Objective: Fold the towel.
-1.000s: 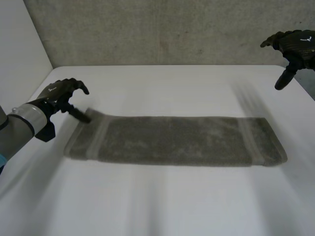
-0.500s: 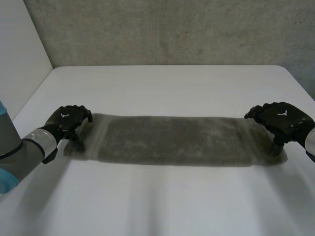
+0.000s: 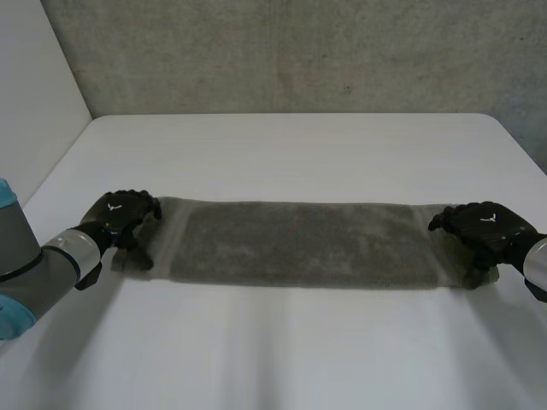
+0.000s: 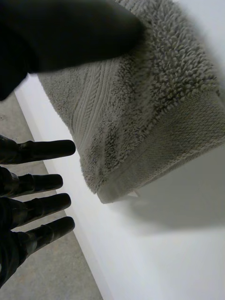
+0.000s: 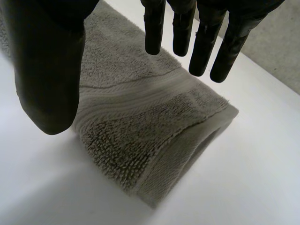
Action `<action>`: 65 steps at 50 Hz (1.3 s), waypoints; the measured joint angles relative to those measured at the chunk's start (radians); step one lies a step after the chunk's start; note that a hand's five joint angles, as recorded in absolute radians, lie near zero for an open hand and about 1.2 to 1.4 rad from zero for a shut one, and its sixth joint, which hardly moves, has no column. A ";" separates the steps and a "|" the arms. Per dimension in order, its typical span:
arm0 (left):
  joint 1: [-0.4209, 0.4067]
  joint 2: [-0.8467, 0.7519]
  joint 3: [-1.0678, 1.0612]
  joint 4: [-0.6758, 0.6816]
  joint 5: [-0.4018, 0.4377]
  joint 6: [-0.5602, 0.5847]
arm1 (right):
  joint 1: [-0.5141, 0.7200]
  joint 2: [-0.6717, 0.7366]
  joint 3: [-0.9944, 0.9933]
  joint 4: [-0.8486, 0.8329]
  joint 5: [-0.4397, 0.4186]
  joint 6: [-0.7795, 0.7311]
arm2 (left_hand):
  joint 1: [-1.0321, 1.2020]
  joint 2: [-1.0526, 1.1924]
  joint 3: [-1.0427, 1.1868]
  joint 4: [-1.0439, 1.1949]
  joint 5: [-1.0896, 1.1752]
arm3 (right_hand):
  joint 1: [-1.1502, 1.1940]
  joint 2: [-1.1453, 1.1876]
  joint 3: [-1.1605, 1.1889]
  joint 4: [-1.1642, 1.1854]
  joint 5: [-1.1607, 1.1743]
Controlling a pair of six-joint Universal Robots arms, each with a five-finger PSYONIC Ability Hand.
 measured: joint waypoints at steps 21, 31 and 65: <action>0.003 -0.001 0.002 -0.001 0.000 0.000 | -0.002 0.063 -0.018 -0.035 0.003 -0.011 | 0.000 0.000 0.000 0.000 0.000 | 0.375 0.376 0.371 0.372 0.367; 0.013 0.009 0.001 -0.005 0.000 -0.001 | -0.005 0.081 -0.035 -0.034 0.017 -0.017 | 0.000 0.000 0.000 0.000 0.000 | 0.899 0.888 0.883 0.888 0.889; 0.018 0.022 -0.001 -0.012 0.001 -0.006 | -0.025 0.100 -0.030 -0.034 0.017 -0.017 | 0.000 0.000 0.000 0.000 0.000 | 0.612 0.603 0.594 0.595 0.590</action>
